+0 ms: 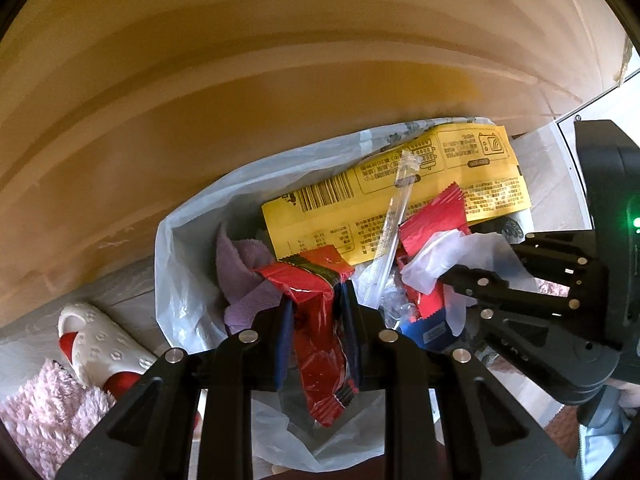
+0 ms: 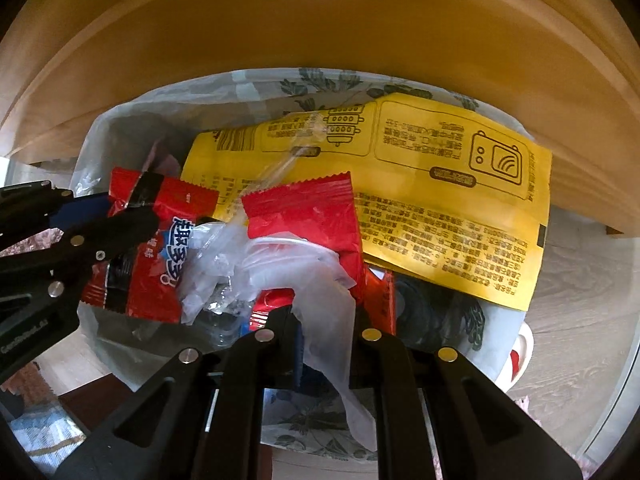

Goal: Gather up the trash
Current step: 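Lower the red wrapper and clear bag into the floor trash bag with both grippers, then open the right gripper to drop the clear bag while the left releases the wrapper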

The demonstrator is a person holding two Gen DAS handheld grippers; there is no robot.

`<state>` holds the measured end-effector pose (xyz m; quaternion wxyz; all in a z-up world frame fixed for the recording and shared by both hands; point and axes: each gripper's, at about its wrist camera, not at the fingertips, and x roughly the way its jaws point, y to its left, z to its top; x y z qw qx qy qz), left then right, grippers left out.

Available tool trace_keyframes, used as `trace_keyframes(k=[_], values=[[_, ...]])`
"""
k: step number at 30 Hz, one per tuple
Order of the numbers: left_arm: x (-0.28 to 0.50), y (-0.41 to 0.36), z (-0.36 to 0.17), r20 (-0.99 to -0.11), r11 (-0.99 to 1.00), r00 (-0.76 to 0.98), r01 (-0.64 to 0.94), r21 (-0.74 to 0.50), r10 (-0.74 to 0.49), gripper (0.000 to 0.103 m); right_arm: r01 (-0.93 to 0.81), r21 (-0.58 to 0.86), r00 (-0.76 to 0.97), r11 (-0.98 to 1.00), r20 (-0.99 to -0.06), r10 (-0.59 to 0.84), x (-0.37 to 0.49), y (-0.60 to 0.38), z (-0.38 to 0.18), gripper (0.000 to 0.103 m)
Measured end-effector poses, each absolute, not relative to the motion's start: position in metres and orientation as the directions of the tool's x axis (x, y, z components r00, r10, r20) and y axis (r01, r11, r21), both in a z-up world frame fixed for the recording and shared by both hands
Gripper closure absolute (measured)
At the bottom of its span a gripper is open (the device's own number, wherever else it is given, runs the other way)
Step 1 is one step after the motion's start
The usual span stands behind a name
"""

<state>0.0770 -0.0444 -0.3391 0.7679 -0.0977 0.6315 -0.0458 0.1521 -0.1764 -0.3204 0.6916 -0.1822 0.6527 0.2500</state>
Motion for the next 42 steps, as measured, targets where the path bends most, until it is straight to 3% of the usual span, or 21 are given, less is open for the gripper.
trace_keyframes(k=[8, 10, 12, 19, 21, 25, 33, 40, 42], values=[[0.077, -0.034, -0.339, -0.955, 0.968, 0.191, -0.066, -0.242, -0.225, 0.081, -0.594, 0.077, 0.022, 0.801, -0.993, 0.112, 0.146, -0.175, -0.314, 0.090], [0.076, -0.033, -0.337, -0.953, 0.967, 0.197, -0.062, -0.247, -0.231, 0.081, -0.599, 0.073, 0.028, 0.797, -0.993, 0.112, 0.146, -0.174, -0.313, 0.084], [0.076, -0.031, -0.334, -0.952, 0.966, 0.198, -0.059, -0.250, -0.234, 0.081, -0.611, 0.069, 0.044, 0.788, -0.992, 0.121, 0.143, -0.173, -0.308, 0.064], [0.075, -0.026, -0.318, -0.944, 0.965, 0.223, -0.048, -0.260, -0.243, 0.077, -0.613, 0.068, 0.071, 0.787, -0.988, 0.140, 0.136, -0.172, -0.295, 0.060], [0.073, -0.024, -0.315, -0.942, 0.963, 0.230, -0.053, -0.263, -0.244, 0.070, -0.611, 0.075, 0.075, 0.788, -0.986, 0.152, 0.137, -0.174, -0.289, 0.053], [0.070, -0.027, -0.302, -0.938, 0.966, 0.260, -0.057, -0.250, -0.228, 0.067, -0.605, 0.084, 0.090, 0.792, -0.981, 0.172, 0.134, -0.180, -0.281, 0.049], [0.065, -0.023, -0.282, -0.927, 0.967, 0.309, -0.068, -0.246, -0.214, 0.050, -0.602, 0.077, 0.144, 0.795, -0.969, 0.202, 0.125, -0.183, -0.266, 0.021], [0.056, -0.015, -0.268, -0.912, 0.960, 0.357, -0.112, -0.256, -0.202, 0.030, -0.592, 0.059, 0.184, 0.804, -0.961, 0.206, 0.119, -0.188, -0.256, 0.013], [0.053, -0.013, -0.264, -0.904, 0.957, 0.372, -0.111, -0.268, -0.210, 0.020, -0.591, 0.059, 0.190, 0.804, -0.959, 0.210, 0.118, -0.192, -0.256, 0.013]])
